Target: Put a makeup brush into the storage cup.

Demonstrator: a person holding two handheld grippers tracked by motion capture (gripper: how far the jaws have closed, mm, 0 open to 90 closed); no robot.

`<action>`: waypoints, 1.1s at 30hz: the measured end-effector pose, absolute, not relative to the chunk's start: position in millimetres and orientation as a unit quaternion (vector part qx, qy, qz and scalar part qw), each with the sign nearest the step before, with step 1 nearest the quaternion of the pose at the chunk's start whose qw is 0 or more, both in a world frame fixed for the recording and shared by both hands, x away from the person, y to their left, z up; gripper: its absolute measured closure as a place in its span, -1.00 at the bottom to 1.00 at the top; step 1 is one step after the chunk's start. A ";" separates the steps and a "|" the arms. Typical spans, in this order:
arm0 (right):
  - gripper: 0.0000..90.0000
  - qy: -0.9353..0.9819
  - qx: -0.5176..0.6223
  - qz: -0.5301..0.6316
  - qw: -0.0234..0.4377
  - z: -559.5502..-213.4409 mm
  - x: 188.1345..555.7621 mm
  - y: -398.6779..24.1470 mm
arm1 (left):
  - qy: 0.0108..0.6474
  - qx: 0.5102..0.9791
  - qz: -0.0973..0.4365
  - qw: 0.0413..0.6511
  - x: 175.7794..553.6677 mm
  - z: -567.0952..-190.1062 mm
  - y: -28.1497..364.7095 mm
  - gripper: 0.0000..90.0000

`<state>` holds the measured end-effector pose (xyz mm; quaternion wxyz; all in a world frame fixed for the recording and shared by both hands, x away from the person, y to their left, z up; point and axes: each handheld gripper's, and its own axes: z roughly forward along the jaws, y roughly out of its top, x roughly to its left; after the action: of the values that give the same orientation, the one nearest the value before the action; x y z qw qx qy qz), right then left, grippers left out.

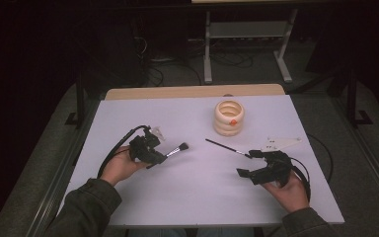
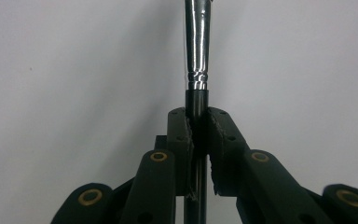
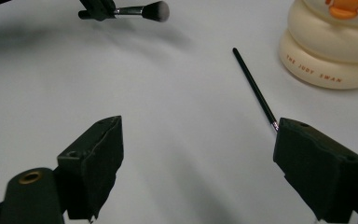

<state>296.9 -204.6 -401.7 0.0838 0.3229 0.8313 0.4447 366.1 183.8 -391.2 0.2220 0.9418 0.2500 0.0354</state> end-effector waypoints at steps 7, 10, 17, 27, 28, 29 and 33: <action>-0.67 0.834 0.307 0.453 0.074 -390.8 299.9 -192.0 | 0.240 0.932 0.034 0.269 353.4 -373.9 184.1 0.78; -0.67 0.835 0.301 0.456 0.069 -388.0 301.6 -187.9 | 0.236 0.930 0.033 0.280 350.0 -369.5 184.1 0.78; -0.67 0.836 0.287 0.466 0.042 -380.6 309.3 -168.4 | 0.228 0.916 0.033 0.329 335.8 -358.9 180.3 0.78; -0.56 0.844 0.255 0.472 0.017 -372.7 320.9 -136.6 | 0.213 0.900 0.019 0.380 324.3 -359.3 174.5 0.78; -0.56 0.844 0.255 0.472 0.017 -372.7 320.9 -136.6 | 0.212 0.898 0.018 0.384 323.3 -359.6 173.5 0.78; -0.54 0.843 0.254 0.475 0.012 -372.6 322.2 -134.7 | 0.211 0.897 0.015 0.388 322.7 -359.7 172.5 0.78; -0.46 0.840 0.248 0.482 -0.004 -371.8 325.9 -127.4 | 0.202 0.895 0.014 0.397 320.4 -360.3 167.4 0.78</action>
<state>325.9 -127.4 -371.8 -0.0036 0.2478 0.8402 0.4823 320.4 167.4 -360.3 0.3966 0.8953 0.2023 0.0138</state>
